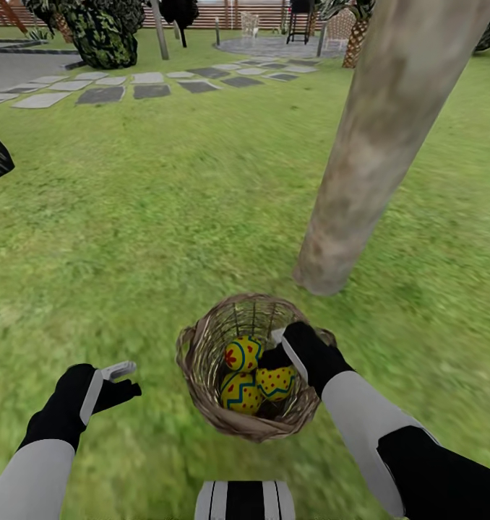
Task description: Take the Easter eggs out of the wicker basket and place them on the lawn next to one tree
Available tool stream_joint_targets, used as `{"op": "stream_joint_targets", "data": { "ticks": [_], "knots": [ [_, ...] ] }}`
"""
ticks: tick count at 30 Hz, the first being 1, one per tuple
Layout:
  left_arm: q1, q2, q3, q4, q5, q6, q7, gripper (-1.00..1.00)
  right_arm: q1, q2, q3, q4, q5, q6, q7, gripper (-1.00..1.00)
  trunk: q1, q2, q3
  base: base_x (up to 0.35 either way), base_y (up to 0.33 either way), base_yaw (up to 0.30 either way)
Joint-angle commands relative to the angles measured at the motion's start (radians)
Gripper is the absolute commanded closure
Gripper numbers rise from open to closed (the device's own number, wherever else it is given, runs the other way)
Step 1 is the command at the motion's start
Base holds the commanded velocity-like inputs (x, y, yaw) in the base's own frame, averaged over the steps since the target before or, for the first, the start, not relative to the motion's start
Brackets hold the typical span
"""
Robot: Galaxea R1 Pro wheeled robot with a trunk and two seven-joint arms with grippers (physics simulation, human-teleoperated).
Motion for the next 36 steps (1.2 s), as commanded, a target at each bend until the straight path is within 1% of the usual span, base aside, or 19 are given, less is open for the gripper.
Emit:
{"op": "stream_joint_targets", "data": {
  "ticks": [1, 2, 11, 13, 14, 16, 17, 18, 23, 25, 29, 32, 34, 36],
  "knots": [
    [0.000, 0.000, 0.002, -0.001, 0.003, 0.004, 0.000, -1.00, -0.001, -0.001, 0.003, -0.001, -0.001, 0.003, 0.003, -1.00, 0.000, -0.001, -0.005, 0.000, 0.000, 0.000],
    [0.000, 0.000, 0.002, -0.001, 0.003, 0.004, 0.000, -1.00, -0.001, -0.001, 0.004, -0.002, -0.001, 0.003, 0.003, -1.00, 0.001, -0.001, -0.009, 0.000, 0.000, 0.000],
    [0.000, 0.000, 0.002, -0.001, 0.003, 0.004, 0.000, -1.00, -0.003, 0.007, 0.006, 0.000, -0.003, 0.004, -0.001, -1.00, 0.001, -0.001, -0.009, 0.000, 0.000, 0.000],
    [0.000, 0.000, 0.002, -0.001, 0.003, 0.004, 0.000, -1.00, -0.016, 0.008, 0.006, 0.010, -0.007, 0.005, -0.012, -1.00, 0.001, -0.001, -0.009, 0.000, 0.000, 0.000],
    [0.000, 0.000, 0.002, -0.001, 0.003, 0.004, 0.000, -1.00, -0.022, 0.008, 0.006, 0.013, -0.008, 0.005, -0.020, -1.00, 0.001, -0.001, -0.009, 0.000, 0.000, 0.000],
    [0.000, 0.000, 0.002, -0.001, 0.004, 0.004, 0.000, -1.00, -0.032, 0.008, 0.006, 0.018, -0.009, 0.004, -0.063, -1.00, 0.001, -0.001, -0.009, 0.000, 0.000, 0.000],
    [0.000, 0.000, 0.002, -0.001, 0.004, 0.004, 0.000, -1.00, -0.035, 0.008, 0.005, 0.020, -0.009, 0.004, -0.098, -1.00, 0.001, -0.001, -0.013, 0.000, 0.000, 0.000],
    [0.000, 0.000, 0.002, -0.001, 0.004, 0.004, 0.000, -1.00, -0.035, 0.008, 0.005, 0.020, -0.009, 0.004, -0.112, -1.00, 0.002, -0.001, -0.016, 0.000, 0.000, 0.000],
    [0.000, 0.001, 0.002, -0.001, 0.005, 0.004, 0.000, -1.00, -0.035, 0.008, 0.003, 0.020, -0.007, 0.003, -0.122, -1.00, 0.002, -0.001, -0.020, 0.000, 0.000, 0.000],
    [0.006, 0.013, 0.000, 0.011, -0.003, -0.002, 0.003, -1.00, -0.036, 0.008, 0.010, 0.030, -0.023, 0.002, -0.120, -1.00, 0.002, -0.001, -0.020, 0.000, 0.000, 0.000],
    [0.020, 0.035, 0.001, 0.032, -0.004, -0.004, 0.002, -1.00, -0.036, 0.008, 0.010, 0.032, -0.044, 0.002, -0.105, -1.00, 0.002, -0.001, -0.020, 0.000, 0.000, 0.000],
    [0.022, 0.052, 0.002, 0.049, -0.005, -0.004, 0.002, -1.00, -0.036, 0.008, 0.009, 0.034, -0.048, 0.002, -0.105, -1.00, 0.003, -0.002, -0.032, 0.000, 0.000, 0.000],
    [0.022, 0.062, 0.002, 0.060, -0.005, -0.004, 0.002, -1.00, -0.036, 0.008, 0.009, 0.035, -0.048, 0.002, -0.105, -1.00, 0.003, -0.002, -0.032, 0.000, 0.000, 0.000],
    [0.022, 0.063, 0.002, 0.072, -0.005, -0.004, 0.002, -1.00, -0.036, 0.008, 0.009, 0.035, -0.049, 0.002, -0.105, -1.00, 0.004, -0.002, -0.036, 0.000, 0.000, 0.000]
  ]
}}
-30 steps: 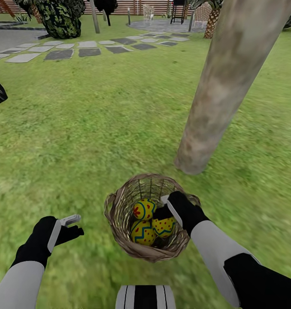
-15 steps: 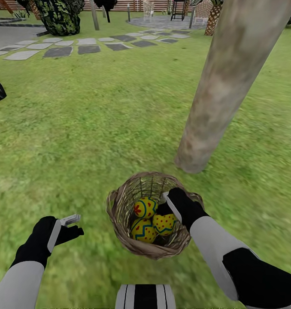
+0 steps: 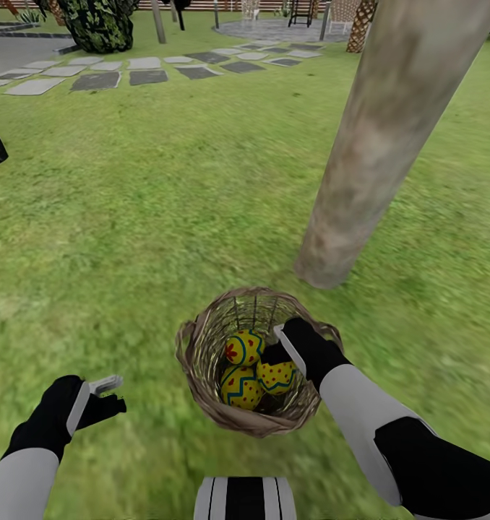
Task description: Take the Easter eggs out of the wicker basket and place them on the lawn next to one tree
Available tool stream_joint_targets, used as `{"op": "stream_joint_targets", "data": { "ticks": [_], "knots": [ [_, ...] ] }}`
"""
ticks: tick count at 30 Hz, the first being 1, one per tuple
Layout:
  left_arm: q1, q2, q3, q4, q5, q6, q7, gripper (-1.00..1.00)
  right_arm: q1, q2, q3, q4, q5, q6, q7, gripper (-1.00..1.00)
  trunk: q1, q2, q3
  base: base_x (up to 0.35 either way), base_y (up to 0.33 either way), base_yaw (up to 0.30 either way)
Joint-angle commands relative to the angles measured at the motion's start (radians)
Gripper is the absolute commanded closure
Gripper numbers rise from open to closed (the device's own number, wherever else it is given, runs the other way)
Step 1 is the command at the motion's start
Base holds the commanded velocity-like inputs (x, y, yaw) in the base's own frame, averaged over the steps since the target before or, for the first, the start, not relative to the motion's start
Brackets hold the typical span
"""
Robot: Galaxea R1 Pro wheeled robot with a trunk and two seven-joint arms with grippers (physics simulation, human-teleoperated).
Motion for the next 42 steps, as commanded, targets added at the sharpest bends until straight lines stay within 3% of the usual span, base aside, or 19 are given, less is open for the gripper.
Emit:
{"op": "stream_joint_targets", "data": {
  "ticks": [1, 26, 27, 42],
  "knots": [
    [0.000, 0.000, 0.002, 0.005, 0.003, 0.005, 0.000, -1.00, -0.001, 0.000, 0.002, 0.000, -0.004, 0.004, -0.002, -1.00, 0.000, -0.001, -0.005, 0.000, 0.000, 0.000],
    [0.000, 0.001, 0.002, 0.015, 0.003, 0.004, 0.000, -1.00, -0.001, 0.000, 0.001, -0.002, -0.001, 0.004, -0.004, -1.00, 0.006, -0.003, -0.051, 0.000, 0.000, 0.000],
    [0.000, 0.000, 0.001, 0.016, 0.003, 0.004, 0.000, -1.00, -0.001, 0.000, 0.001, -0.002, -0.001, 0.004, -0.004, 1.00, 0.006, -0.004, -0.055, 0.000, 0.000, 0.000],
    [0.000, 0.001, -0.002, 0.019, 0.003, 0.003, 0.000, -1.00, -0.001, 0.000, 0.001, -0.002, -0.001, 0.005, -0.002, 1.00, 0.007, -0.004, -0.063, 0.000, 0.000, 0.000]
  ]
}}
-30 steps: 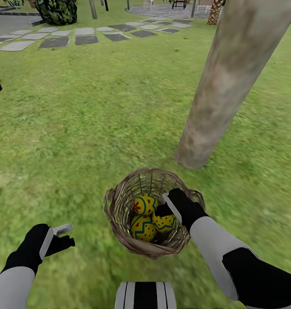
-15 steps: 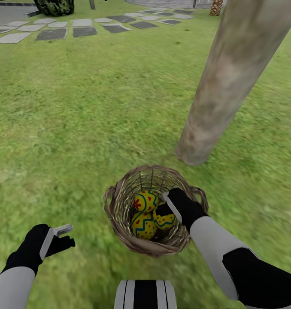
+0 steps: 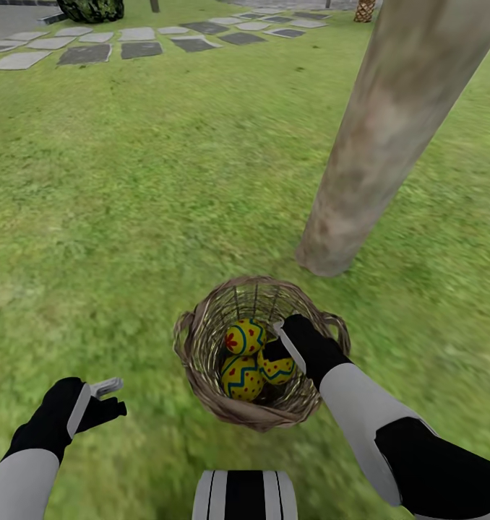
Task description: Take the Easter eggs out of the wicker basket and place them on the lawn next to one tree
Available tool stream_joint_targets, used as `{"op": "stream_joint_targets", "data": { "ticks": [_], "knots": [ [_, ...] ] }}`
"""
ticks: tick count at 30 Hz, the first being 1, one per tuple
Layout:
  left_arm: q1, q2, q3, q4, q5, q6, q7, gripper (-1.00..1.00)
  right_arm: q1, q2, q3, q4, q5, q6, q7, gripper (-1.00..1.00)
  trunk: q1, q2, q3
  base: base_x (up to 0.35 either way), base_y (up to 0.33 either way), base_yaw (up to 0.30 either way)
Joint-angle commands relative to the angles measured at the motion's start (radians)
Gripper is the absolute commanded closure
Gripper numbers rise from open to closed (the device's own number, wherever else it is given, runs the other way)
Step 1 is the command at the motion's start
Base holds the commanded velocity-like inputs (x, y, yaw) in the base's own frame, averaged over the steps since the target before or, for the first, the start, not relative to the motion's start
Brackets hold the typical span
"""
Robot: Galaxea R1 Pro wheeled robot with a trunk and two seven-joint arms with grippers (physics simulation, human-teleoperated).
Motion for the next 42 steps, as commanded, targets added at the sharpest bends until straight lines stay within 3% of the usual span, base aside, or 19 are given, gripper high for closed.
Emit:
{"op": "stream_joint_targets", "data": {
  "ticks": [1, 16, 42],
  "knots": [
    [0.000, 0.000, 0.002, -0.001, 0.003, 0.004, 0.000, -1.00, 0.000, 0.000, 0.001, 0.027, -0.021, 0.003, 0.000, 1.00, 0.000, 0.000, -0.001, 0.000, 0.000, 0.000],
    [0.000, 0.001, 0.002, 0.000, 0.002, 0.004, -0.001, -1.00, 0.000, 0.000, 0.001, 0.025, -0.021, 0.003, 0.000, 1.00, -0.002, 0.001, 0.019, 0.000, 0.000, 0.000],
    [0.000, 0.001, 0.002, 0.000, 0.002, 0.006, -0.001, -1.00, 0.000, 0.000, 0.001, 0.014, -0.022, 0.014, 0.002, 1.00, -0.014, 0.007, 0.119, -0.021, 0.000, 0.000]
  ]
}}
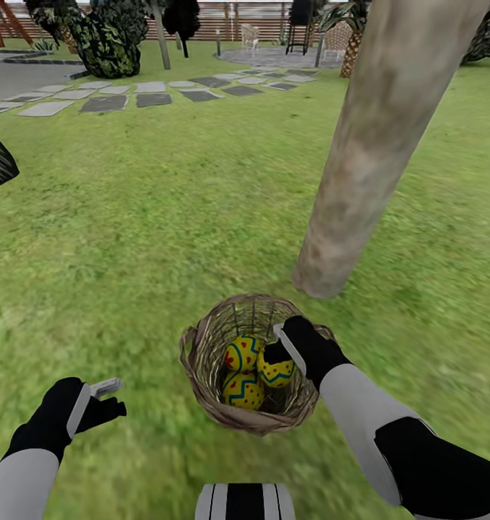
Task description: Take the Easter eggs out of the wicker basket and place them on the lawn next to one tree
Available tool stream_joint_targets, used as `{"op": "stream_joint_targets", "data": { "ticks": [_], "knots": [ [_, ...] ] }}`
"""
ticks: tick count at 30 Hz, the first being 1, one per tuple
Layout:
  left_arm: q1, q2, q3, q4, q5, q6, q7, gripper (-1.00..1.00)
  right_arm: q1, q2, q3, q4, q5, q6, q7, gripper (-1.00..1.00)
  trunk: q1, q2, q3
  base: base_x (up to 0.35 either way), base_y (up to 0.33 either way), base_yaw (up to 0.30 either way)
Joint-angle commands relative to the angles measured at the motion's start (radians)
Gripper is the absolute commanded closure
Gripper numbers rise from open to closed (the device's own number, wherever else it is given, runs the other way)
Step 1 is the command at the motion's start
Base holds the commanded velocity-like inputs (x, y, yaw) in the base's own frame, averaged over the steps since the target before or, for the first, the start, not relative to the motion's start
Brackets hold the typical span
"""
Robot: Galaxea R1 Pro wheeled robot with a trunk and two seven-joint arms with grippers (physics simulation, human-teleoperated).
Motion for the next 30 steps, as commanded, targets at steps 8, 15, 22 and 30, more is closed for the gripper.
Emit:
{"op": "stream_joint_targets", "data": {
  "ticks": [8, 15, 22, 30],
  "knots": [
    [0.000, 0.001, 0.002, 0.000, 0.003, 0.005, 0.001, -1.00, -0.001, 0.000, 0.002, -0.110, -0.004, 0.075, 0.127, 1.00, -0.014, 0.022, 0.028, 0.000, 0.000, 0.000],
    [0.000, 0.001, 0.002, 0.000, 0.003, 0.005, 0.001, -1.00, 0.046, -0.007, 0.001, -0.362, -0.007, 0.089, 0.134, 1.00, -0.041, 0.071, 0.050, 0.000, 0.000, 0.000],
    [0.000, 0.001, 0.002, 0.001, 0.003, 0.005, 0.001, -1.00, 0.097, -0.007, 0.004, -0.454, -0.009, 0.097, 0.135, 1.00, -0.068, 0.120, 0.072, -0.003, 0.000, 0.000],
    [0.000, 0.018, -0.018, 0.002, 0.004, 0.005, 0.000, -1.00, 0.173, -0.036, 0.005, -0.541, -0.007, 0.097, 0.323, 1.00, -0.098, 0.176, 0.097, -0.311, 0.000, 0.000]
  ]
}}
